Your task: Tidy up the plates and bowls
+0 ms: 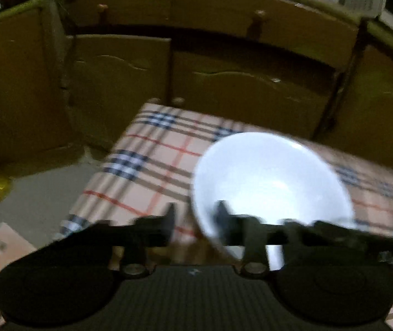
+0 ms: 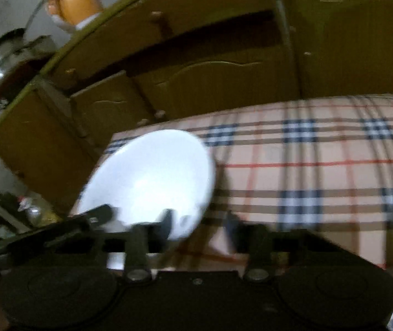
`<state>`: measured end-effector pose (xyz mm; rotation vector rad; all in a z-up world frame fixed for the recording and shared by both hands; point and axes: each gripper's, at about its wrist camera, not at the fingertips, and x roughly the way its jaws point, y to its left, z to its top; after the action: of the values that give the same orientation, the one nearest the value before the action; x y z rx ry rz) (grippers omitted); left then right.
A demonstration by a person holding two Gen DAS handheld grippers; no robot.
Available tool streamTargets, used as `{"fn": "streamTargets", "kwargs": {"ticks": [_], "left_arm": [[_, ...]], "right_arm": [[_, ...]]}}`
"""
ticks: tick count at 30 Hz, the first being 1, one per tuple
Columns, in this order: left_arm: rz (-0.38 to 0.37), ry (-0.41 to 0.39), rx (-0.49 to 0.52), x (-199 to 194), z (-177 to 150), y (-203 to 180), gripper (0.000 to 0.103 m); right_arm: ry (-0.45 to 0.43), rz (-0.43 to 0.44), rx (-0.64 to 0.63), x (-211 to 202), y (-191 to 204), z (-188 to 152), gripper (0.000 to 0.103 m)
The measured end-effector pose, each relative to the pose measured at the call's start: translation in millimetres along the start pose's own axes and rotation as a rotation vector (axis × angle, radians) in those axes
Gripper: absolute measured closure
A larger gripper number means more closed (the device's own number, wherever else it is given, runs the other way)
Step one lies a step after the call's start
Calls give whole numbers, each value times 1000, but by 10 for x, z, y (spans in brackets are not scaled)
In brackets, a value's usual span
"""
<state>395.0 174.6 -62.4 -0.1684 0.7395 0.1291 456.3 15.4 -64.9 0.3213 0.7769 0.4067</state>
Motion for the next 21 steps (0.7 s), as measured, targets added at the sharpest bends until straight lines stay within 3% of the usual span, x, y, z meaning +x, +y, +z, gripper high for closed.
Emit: {"fn": "streamTargets", "kwargs": {"ticks": [2,4,8,21], "left_arm": [[24,2,25,-32,-27,-78,85],[-8,7,-18,-124,-77,-48,86],[-5,-18,7,-445,-205,-162,86],[-32,-126,29,-2060,-679,-809,85]], "right_arm": [[9,-56,-44,-44,125,-48,79],[-10,-49,-23,-158,97,-93,79],[-40,-42,-57,-512,122,-188,79],[-188,-76,-109,-2343,197,-736,78]]}}
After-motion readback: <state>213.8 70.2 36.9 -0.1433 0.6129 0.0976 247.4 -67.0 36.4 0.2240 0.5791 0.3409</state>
